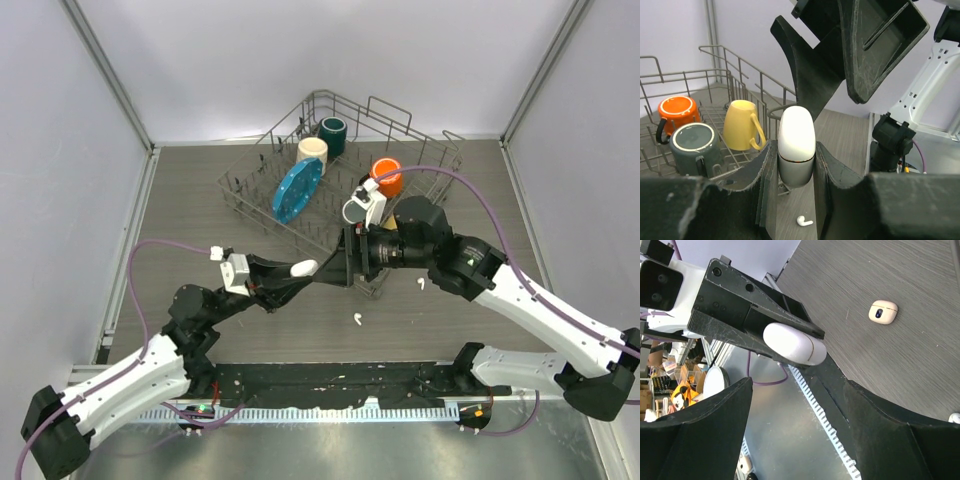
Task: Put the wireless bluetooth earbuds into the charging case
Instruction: Open the charging case.
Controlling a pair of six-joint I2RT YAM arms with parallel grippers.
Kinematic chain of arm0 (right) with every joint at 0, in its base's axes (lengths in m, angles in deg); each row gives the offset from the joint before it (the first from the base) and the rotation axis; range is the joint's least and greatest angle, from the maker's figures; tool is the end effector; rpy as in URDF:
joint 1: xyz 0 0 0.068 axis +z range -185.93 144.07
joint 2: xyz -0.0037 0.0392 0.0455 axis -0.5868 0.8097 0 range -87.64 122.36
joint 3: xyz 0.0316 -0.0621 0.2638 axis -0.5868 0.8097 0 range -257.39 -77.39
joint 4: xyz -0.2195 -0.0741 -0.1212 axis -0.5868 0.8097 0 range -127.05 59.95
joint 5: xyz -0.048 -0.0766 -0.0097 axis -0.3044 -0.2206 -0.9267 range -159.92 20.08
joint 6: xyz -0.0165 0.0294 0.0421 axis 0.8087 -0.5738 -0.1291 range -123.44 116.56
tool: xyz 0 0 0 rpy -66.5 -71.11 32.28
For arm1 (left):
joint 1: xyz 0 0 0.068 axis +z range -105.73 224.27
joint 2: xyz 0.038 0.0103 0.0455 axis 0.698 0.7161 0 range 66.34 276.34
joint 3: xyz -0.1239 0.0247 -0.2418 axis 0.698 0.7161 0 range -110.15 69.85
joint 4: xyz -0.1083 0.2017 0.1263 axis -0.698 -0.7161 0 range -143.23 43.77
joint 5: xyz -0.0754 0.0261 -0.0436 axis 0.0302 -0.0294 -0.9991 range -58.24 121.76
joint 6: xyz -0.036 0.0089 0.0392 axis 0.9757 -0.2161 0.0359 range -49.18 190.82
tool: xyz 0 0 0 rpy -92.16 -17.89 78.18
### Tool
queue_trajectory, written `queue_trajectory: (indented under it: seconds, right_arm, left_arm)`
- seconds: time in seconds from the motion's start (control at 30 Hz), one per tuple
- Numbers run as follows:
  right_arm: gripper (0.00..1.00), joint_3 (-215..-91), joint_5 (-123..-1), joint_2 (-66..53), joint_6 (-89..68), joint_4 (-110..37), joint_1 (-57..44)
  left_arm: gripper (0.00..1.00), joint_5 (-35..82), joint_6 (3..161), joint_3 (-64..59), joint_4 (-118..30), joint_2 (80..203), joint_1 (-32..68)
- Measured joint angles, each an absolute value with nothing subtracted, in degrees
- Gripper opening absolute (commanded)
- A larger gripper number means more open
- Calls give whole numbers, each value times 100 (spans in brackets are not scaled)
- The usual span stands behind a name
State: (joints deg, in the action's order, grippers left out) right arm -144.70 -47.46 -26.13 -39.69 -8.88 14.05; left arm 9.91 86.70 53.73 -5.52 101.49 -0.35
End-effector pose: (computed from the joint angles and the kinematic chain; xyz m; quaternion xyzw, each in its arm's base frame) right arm 0.1379 0.1855 0.3893 -0.2050 0.7961 0.4912 0.2878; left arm 0.1009 -0.1182 0.2819 0.2887 0.4951 -0.5012 0.6483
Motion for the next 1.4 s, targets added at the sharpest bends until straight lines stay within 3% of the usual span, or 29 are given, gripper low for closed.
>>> queue_trajectory:
  seconds: [1.4]
  right_arm:
    - [74,-14474,-5780,-2512,-4128,-1297,1645]
  left_arm:
    - [0,-91,9210,5130,-439,10370,4]
